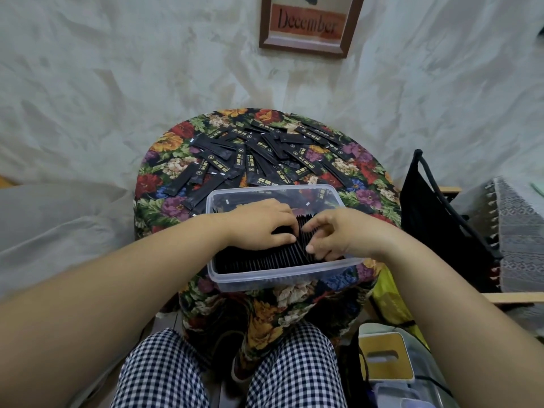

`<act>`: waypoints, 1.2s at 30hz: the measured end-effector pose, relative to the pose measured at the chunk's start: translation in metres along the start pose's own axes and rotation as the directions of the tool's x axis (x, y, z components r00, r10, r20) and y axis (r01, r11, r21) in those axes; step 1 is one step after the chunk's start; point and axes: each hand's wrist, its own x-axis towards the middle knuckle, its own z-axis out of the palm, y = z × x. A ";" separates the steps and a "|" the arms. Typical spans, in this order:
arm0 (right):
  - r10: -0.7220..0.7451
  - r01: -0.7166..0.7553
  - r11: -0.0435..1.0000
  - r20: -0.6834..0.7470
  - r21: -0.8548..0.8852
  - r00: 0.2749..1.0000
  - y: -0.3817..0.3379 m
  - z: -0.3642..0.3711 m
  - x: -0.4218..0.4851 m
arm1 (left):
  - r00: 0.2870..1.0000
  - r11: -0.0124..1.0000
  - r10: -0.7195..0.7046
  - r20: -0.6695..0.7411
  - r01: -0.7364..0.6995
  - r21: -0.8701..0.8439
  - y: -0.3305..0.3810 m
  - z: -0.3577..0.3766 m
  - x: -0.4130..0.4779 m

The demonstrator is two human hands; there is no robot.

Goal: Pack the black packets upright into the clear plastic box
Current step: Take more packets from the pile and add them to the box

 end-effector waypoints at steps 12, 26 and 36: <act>-0.061 0.209 0.959 -0.579 0.192 0.813 0.028 -0.066 0.080 | 1.000 0.999 -0.007 -0.006 0.007 -0.053 -0.004 0.001 -0.013; -0.163 0.028 0.931 -0.346 -0.365 0.924 0.015 -0.056 0.202 | 0.994 0.992 -0.079 -0.076 0.071 -0.103 -0.017 0.006 -0.036; -0.239 0.161 0.969 -0.554 -0.185 0.798 0.012 -0.058 0.190 | 0.994 0.990 -0.085 -0.067 0.077 -0.115 -0.017 0.006 -0.037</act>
